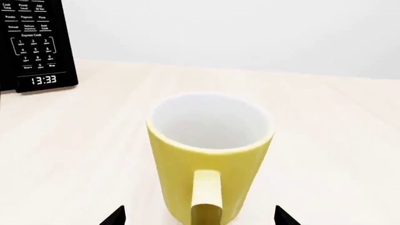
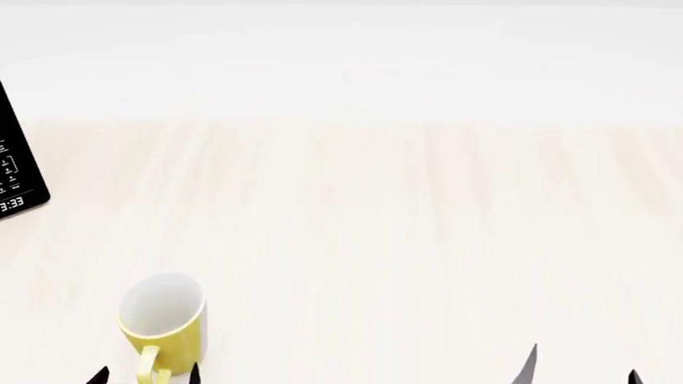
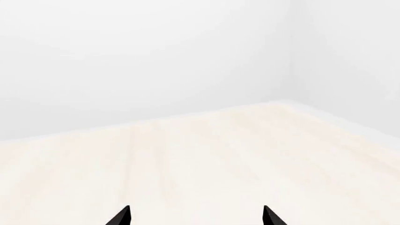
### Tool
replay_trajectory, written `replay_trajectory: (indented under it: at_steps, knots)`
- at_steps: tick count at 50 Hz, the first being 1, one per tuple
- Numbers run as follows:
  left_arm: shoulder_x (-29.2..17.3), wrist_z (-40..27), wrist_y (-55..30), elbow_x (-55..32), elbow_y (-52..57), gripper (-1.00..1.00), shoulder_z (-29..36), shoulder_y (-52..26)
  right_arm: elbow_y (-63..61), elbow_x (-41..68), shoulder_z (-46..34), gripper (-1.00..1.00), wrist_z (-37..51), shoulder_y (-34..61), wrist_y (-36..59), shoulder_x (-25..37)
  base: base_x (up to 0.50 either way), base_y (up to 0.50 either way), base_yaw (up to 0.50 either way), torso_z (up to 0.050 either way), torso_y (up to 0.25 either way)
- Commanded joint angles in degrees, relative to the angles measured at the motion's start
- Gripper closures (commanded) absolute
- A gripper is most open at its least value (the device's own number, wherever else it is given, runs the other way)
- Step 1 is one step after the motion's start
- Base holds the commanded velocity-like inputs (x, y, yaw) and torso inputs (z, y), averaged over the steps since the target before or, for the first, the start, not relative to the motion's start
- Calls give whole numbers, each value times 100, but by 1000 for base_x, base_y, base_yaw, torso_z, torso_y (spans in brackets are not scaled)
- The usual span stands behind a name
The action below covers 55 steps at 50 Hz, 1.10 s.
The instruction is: Put the yellow and white mug to the front of the white mug.
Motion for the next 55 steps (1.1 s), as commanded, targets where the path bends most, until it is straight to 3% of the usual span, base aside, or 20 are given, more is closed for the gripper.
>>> replay_trajectory:
  at_steps: [1, 13, 14, 41, 44, 51, 54, 55]
  knots:
    - [28, 3, 76, -160, -218, -100, 89, -84, 51, 28, -12, -100, 13, -3, -54, 24, 0, 0, 0, 0, 0]
    - [-53, -131, 168, -136, -260, -100, 183, -83, 102, 12, -75, -100, 46, 15, -65, 35, 0, 0, 0, 0, 0]
    - [-76, -141, 202, -80, -208, 100, 229, -64, 96, 13, -74, -100, 52, 12, -65, 37, 0, 0, 0, 0, 0]
    - [-343, -110, 366, -104, 170, 100, 480, 98, 146, 19, -155, -100, 127, 20, -87, 86, 0, 0, 0, 0, 0]
    - [-471, 397, 576, -430, 269, 100, 536, 110, 151, 25, -155, -100, 136, 19, -92, 94, 0, 0, 0, 0, 0]
    - [-831, 758, 508, -384, 389, 100, 616, -282, 125, 45, -177, -100, 141, 10, -84, 113, 0, 0, 0, 0, 0]
    - [-1199, 1533, 853, -217, -53, 100, 850, -883, 91, 62, -160, -100, 158, 11, -60, 137, 0, 0, 0, 0, 0]
    - [-1228, 1604, 497, -452, -137, 100, 755, -1086, 92, 66, -157, -100, 159, 11, -63, 142, 0, 0, 0, 0, 0]
